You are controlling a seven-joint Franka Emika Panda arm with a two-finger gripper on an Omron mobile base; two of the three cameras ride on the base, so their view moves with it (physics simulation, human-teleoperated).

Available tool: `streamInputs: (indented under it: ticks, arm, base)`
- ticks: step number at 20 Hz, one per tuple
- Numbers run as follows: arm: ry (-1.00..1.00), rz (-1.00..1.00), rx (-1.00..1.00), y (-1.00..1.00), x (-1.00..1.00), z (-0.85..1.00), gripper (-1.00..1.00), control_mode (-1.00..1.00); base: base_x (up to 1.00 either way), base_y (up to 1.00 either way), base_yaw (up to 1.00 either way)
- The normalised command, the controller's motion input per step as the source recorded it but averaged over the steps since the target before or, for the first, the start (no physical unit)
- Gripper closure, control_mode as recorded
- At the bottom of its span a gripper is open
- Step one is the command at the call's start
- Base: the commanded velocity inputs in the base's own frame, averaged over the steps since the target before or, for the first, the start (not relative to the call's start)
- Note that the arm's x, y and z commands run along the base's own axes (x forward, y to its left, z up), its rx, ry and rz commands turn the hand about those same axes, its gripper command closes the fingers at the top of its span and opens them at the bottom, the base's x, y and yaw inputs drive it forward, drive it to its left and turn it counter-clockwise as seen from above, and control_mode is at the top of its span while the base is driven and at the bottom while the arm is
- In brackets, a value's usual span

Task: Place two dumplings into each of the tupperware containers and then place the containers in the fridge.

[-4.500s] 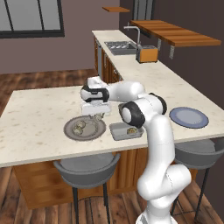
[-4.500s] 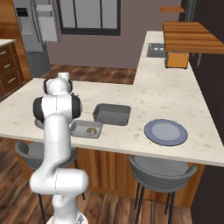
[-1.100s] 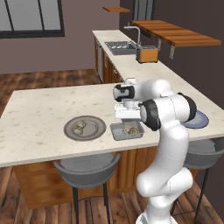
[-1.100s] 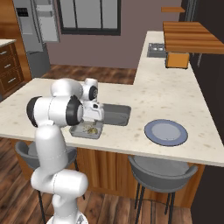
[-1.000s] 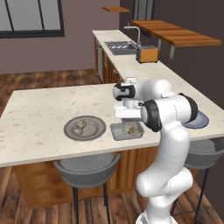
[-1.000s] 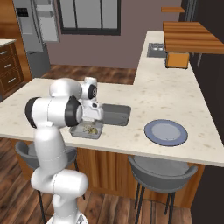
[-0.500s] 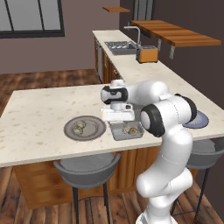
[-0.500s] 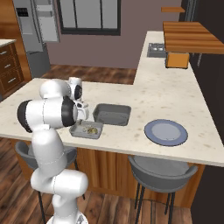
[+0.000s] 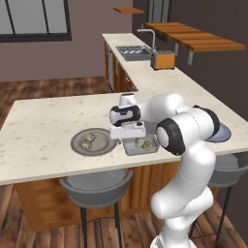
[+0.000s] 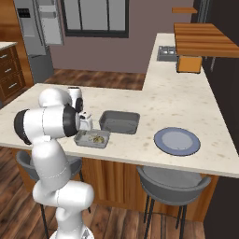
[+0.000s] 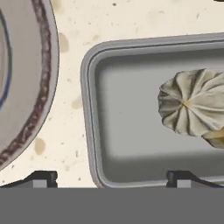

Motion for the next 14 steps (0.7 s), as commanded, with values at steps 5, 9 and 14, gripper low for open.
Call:
streamInputs:
  ticks: [5, 9, 14]
  arm:
    - [-0.1, 0.0, 0.01, 0.25, 0.06, -0.14, -1.0, -1.0]
    - [-0.08, 0.0, 0.0, 0.24, 0.2, -0.31, -1.0, -1.0]
    - [-0.02, 0.0, 0.0, 0.22, 0.32, -0.2, -1.0, -1.0]
  base:
    - [0.0, 0.0, 0.0]
    - [0.0, 0.0, 0.0]
    - [0.0, 0.0, 0.0]
